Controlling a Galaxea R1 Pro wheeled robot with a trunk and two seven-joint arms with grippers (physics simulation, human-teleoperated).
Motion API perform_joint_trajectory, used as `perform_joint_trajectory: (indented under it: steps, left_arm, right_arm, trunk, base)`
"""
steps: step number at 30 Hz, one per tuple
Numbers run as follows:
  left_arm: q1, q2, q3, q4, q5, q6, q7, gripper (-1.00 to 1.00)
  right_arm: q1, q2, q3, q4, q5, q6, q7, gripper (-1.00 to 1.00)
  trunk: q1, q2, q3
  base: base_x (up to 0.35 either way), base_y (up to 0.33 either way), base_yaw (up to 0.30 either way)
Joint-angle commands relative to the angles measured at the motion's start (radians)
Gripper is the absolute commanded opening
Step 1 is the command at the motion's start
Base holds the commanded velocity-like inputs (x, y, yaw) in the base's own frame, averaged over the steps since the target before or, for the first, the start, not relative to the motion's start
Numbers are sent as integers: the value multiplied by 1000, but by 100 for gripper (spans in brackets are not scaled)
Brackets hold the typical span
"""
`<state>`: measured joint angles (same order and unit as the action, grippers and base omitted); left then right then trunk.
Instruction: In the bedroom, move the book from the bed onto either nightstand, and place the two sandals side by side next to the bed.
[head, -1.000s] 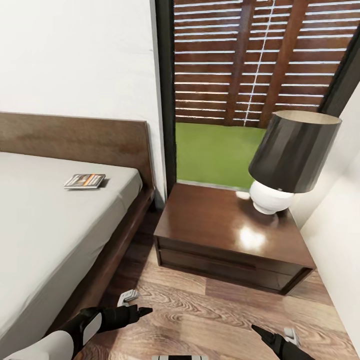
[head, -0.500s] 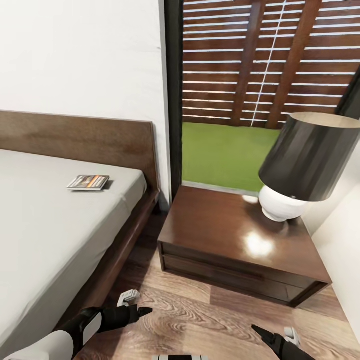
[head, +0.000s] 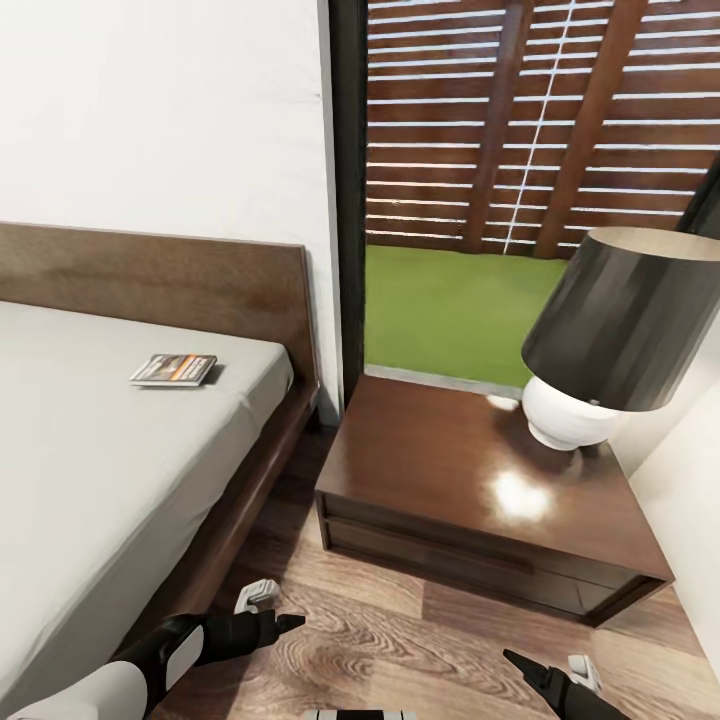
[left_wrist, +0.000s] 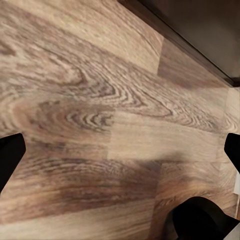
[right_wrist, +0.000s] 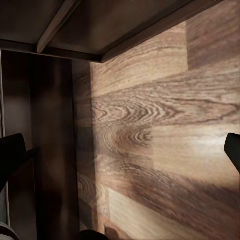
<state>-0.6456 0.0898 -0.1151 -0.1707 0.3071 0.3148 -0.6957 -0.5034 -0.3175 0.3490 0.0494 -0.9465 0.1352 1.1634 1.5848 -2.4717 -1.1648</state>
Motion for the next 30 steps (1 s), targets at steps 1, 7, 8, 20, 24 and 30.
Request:
perform_joint_trajectory:
  steps: [1, 7, 8, 20, 24, 30]
  left_arm:
    - [0, 1, -8, -1, 10, 7, -1, 100]
    - [0, 1, -8, -1, 10, 7, -1, 100]
    - [0, 1, -8, -1, 10, 7, -1, 100]
    - [0, 1, -8, -1, 10, 8, -2, 100]
    - [0, 1, -8, -1, 10, 8, -2, 100]
    - [35, -4, -47, 33, 16, 31, -27, 100]
  right_arm:
    - [-1, 0, 7, 3, -11, 10, 5, 100]
    - [-1, 0, 7, 3, -11, 11, 5, 100]
    - [-1, 0, 7, 3, -11, 11, 6, 100]
    - [1, -6, 3, 3, -12, 15, 6, 100]
    - [2, -7, 3, 3, -12, 14, 7, 100]
    - [37, 2, -2, 6, 22, 9, 30, 100]
  trunk:
    - [0, 0, -1]
    - [0, 0, -1]
    - [0, 0, -1]
    - [0, 0, -1]
    - [0, 0, -1]
    - [0, 0, -1]
  base:
    - [15, 0, 0]
    - [7, 0, 0]
    - [3, 0, 0]
    - [1, 0, 0]
    - [0, 0, 0]
    - [0, 0, 0]
